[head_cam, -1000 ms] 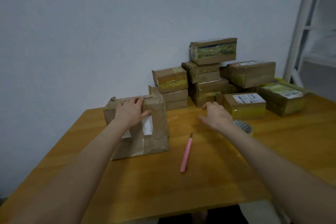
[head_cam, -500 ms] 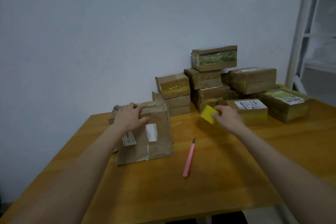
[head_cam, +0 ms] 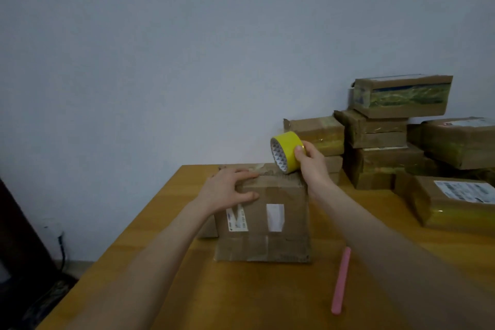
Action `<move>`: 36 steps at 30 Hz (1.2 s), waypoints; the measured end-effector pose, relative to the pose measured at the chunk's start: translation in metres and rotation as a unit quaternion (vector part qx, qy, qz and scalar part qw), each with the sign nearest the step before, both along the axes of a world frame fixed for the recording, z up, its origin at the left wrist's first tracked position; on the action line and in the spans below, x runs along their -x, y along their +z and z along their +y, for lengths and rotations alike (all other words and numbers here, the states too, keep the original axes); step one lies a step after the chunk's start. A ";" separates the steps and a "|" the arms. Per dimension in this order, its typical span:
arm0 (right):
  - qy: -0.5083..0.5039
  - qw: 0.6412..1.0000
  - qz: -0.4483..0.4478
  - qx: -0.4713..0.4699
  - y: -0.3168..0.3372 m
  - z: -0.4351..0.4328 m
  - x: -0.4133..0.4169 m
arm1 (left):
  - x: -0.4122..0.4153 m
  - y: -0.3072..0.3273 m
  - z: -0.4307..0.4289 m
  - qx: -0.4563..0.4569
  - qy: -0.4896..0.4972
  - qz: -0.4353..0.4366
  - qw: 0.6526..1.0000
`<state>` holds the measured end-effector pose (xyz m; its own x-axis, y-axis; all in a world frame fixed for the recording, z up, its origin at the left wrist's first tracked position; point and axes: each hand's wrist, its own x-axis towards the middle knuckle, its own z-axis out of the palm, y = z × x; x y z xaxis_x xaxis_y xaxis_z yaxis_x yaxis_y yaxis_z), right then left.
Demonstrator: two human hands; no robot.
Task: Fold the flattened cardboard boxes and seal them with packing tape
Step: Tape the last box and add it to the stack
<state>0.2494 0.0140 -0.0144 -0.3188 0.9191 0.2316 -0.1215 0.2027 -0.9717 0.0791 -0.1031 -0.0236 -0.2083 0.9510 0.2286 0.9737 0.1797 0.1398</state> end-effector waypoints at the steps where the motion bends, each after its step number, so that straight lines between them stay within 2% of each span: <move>1: 0.004 1.000 0.012 0.006 -0.004 -0.001 0.002 | 0.001 -0.003 0.001 -0.016 -0.001 -0.001 1.000; 7: 0.046 0.997 0.051 0.037 -0.010 -0.004 -0.003 | -0.002 -0.007 -0.001 -0.023 0.049 -0.003 0.999; 13: 0.074 0.997 -0.024 -0.028 0.017 -0.007 -0.018 | -0.001 -0.012 -0.013 0.024 0.068 0.057 0.996; 16: 0.140 0.989 -0.025 -0.047 0.037 -0.014 -0.002 | -0.005 -0.013 -0.015 0.015 0.080 0.076 0.994; 18: 0.171 0.982 -0.066 -0.055 0.041 -0.020 0.016 | -0.005 -0.012 -0.017 0.015 0.080 0.076 0.994; 19: 0.175 0.979 -0.090 -0.061 0.040 -0.021 0.024 | -0.003 -0.011 -0.019 0.010 0.071 0.031 0.997; 21: 0.170 0.975 -0.125 -0.069 0.037 -0.020 0.035 | 0.001 -0.006 -0.027 -0.033 0.043 -0.144 0.988; 23: 0.165 0.975 -0.135 -0.065 0.035 -0.015 0.039 | 0.008 -0.001 -0.032 -0.114 0.046 -0.303 0.945; 25: 0.170 0.972 -0.150 -0.069 0.036 -0.011 0.041 | 0.014 0.007 -0.032 -0.215 0.099 -0.388 0.891; 27: 0.175 0.968 -0.164 -0.078 0.036 -0.008 0.043 | 0.015 0.022 -0.024 -0.243 0.140 -0.436 0.855; 31: 0.176 0.960 -0.193 -0.098 0.038 -0.006 0.047 | 0.012 0.049 -0.005 -0.137 0.142 -0.495 0.846; 36: 0.187 0.942 -0.226 -0.164 0.046 -0.007 0.045 | 0.015 0.054 0.010 -0.196 0.157 -0.489 0.836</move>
<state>0.2042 0.0066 0.0313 -0.7400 0.6259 0.2464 0.1664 0.5253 -0.8345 0.0645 -0.0934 0.0305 -0.7026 0.7065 0.0842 0.2737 0.1592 0.9485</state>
